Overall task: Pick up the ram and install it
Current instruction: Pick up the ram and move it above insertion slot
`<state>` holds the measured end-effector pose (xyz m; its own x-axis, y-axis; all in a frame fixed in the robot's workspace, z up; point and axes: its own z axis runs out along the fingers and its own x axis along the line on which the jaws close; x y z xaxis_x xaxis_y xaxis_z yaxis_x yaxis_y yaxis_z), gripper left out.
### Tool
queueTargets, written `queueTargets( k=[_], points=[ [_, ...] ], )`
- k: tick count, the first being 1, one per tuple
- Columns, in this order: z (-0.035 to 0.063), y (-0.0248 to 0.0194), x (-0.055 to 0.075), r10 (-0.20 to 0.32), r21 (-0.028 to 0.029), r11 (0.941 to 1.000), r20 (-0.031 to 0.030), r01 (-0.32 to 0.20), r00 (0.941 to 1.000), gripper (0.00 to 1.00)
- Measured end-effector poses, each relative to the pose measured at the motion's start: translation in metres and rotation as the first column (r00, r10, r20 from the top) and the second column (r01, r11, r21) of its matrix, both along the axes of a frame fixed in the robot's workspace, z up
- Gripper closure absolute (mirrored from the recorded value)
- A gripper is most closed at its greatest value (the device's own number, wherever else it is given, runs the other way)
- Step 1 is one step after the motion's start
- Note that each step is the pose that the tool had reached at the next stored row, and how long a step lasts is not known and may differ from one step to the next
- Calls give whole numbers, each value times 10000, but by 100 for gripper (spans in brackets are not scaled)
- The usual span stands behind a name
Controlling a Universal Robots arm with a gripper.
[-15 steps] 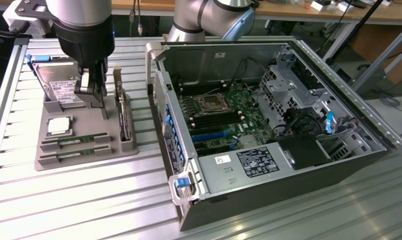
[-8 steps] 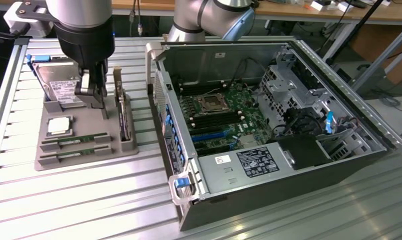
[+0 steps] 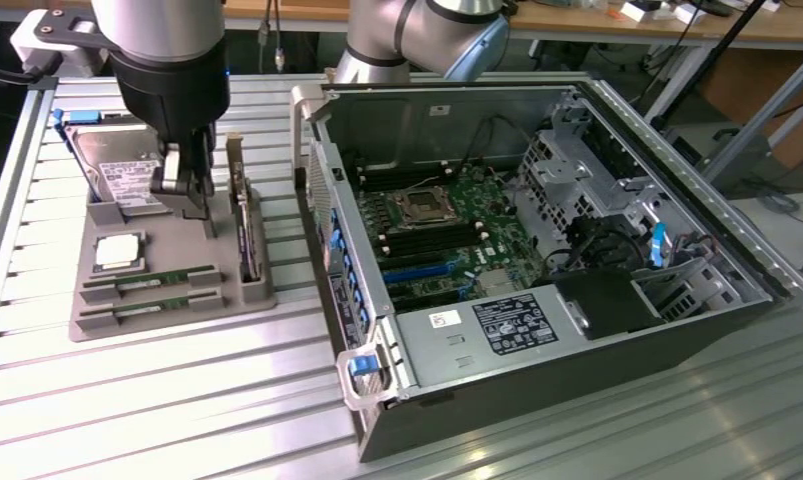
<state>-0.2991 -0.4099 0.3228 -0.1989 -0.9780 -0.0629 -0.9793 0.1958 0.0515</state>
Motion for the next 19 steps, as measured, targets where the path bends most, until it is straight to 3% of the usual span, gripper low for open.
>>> queueTargets(
  k=[19],
  points=[
    [-83,0,-2,0,48,10000,0,0,10000,64]
  ],
)
